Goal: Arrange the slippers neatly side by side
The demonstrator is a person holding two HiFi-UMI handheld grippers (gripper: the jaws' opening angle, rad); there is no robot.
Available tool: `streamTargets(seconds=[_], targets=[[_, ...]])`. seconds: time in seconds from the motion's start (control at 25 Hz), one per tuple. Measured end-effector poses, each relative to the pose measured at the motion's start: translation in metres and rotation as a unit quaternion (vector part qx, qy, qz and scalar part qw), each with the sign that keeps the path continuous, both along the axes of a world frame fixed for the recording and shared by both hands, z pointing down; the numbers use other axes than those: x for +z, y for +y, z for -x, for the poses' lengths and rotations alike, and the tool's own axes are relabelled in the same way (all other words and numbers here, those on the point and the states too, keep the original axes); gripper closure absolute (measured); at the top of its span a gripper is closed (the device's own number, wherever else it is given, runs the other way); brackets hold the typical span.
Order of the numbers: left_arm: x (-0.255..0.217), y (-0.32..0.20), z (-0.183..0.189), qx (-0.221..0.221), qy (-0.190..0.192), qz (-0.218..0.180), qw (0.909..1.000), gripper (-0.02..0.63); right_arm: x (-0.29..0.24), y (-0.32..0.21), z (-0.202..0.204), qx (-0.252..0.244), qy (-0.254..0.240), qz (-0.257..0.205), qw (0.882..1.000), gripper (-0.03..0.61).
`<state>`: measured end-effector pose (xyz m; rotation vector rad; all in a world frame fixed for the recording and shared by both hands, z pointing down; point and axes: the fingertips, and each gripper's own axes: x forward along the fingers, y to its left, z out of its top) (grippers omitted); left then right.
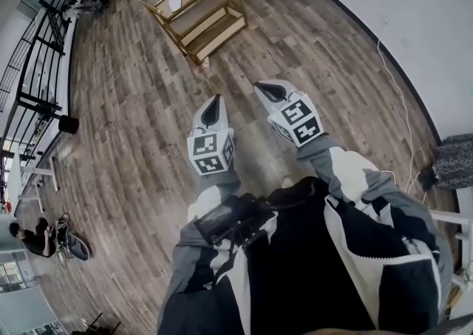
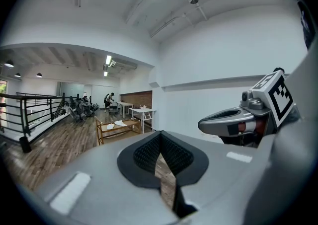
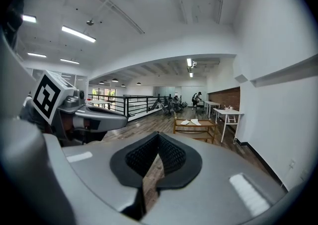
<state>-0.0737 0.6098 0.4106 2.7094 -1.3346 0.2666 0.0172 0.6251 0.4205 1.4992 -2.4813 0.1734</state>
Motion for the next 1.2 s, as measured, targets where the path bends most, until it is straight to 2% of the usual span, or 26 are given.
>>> streamTargets(seconds=[0.16, 0.52, 0.68, 0.92, 1.2], targets=[[-0.008, -0.033, -0.019, -0.008, -0.014, -0.004, 0.9999, 0.604, -0.007, -0.037, -0.02, -0.008, -0.009, 0.0, 1.0, 0.574], [0.014, -0.068, -0.018, -0.023, -0.013, -0.01, 0.9996, 0.604, 0.014, -0.075, -0.027, -0.013, -0.008, 0.0, 1.0, 0.574], [0.019, -0.097, -0.017, -0.01, -0.005, -0.001, 0.9999, 0.604, 0.018, -0.102, -0.023, -0.005, -0.002, 0.004, 1.0, 0.574], [0.006, -0.162, -0.014, 0.019, 0.008, -0.011, 0.9997, 0.604, 0.008, -0.162, -0.013, 0.014, 0.007, -0.006, 1.0, 0.574], [-0.013, -0.233, 0.013, 0.038, 0.009, -0.023, 0.999, 0.604, -0.009, -0.23, 0.017, 0.031, 0.007, -0.012, 0.999, 0.574]])
